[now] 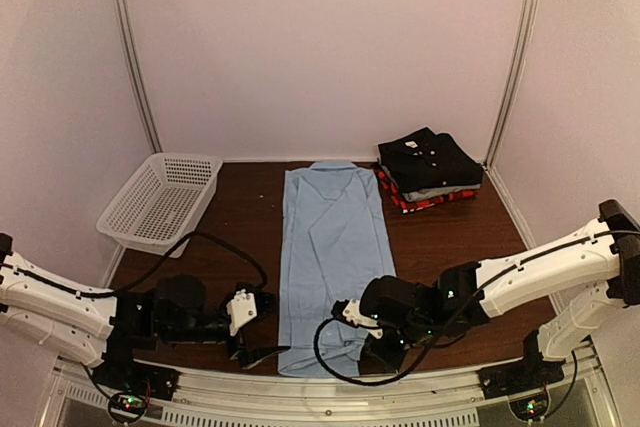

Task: Fold and stack the long sleeve shirts
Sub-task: Pick up the rectangle-folded shirt from the center of the board.

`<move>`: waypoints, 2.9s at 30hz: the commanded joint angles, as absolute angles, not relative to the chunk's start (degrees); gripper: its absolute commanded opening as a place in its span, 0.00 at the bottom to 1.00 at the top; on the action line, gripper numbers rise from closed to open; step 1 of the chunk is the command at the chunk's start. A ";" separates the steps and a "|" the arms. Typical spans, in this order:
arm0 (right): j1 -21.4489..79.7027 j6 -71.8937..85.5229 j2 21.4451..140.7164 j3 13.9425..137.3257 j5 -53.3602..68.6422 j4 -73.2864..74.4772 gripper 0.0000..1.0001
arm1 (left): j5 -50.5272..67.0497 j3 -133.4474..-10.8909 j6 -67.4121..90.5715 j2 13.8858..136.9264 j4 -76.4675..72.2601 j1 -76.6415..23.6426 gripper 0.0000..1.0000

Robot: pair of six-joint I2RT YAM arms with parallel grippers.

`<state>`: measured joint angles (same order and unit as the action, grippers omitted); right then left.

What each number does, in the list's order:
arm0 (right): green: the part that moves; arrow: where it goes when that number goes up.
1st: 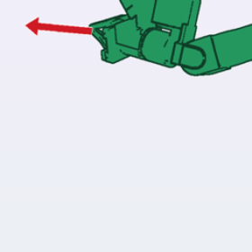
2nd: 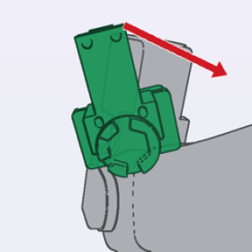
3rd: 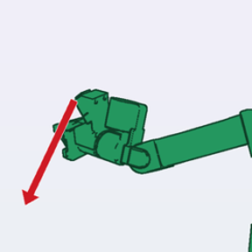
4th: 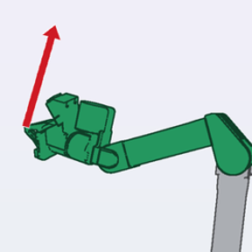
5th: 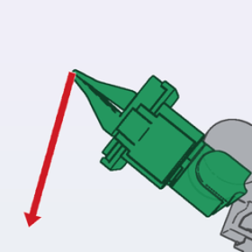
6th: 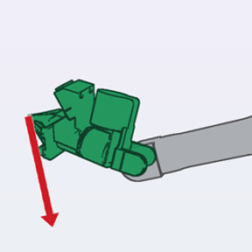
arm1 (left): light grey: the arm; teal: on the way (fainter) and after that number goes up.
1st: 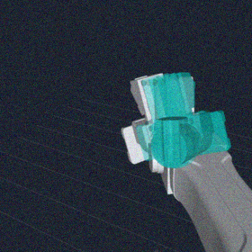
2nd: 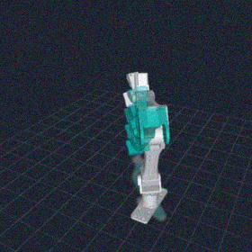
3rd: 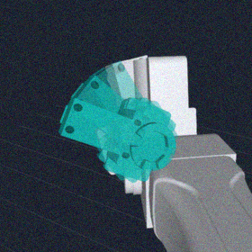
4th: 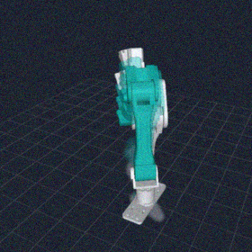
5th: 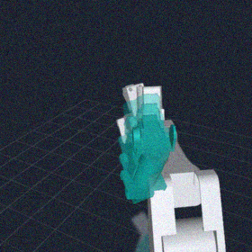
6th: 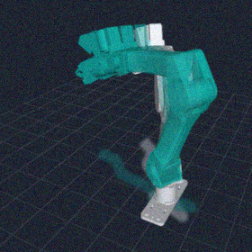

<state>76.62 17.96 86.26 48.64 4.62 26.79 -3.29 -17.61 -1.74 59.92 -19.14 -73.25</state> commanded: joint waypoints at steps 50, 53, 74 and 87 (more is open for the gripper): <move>62.78 16.42 74.93 42.10 19.22 23.33 0.12 | -2.94 -26.59 -13.47 76.01 -18.00 -74.25 0.00; 62.98 16.80 73.26 41.51 18.53 23.79 0.36 | -0.47 -27.24 -11.54 73.52 -14.15 -71.74 0.00; 75.24 20.43 77.75 47.02 -2.61 35.05 0.78 | 5.81 -33.22 -3.20 75.00 -5.90 -66.12 0.00; 77.84 20.75 81.31 48.01 -5.54 34.93 0.62 | 7.23 -34.53 -1.20 73.17 -4.21 -65.39 0.00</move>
